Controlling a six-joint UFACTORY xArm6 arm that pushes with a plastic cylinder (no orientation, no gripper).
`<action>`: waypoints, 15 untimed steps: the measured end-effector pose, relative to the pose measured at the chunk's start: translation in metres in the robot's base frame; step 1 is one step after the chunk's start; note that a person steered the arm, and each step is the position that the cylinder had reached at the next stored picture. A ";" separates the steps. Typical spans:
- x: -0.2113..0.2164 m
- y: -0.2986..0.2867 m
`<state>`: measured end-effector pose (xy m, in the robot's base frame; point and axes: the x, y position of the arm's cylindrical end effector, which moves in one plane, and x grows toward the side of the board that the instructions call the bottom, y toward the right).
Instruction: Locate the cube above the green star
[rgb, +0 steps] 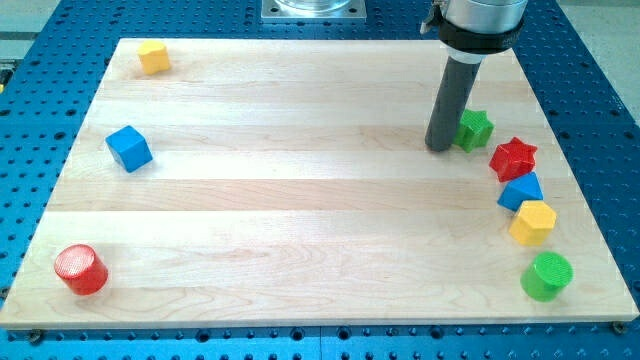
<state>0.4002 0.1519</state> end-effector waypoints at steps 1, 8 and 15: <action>-0.006 0.004; 0.069 -0.454; -0.094 -0.266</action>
<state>0.3063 -0.1143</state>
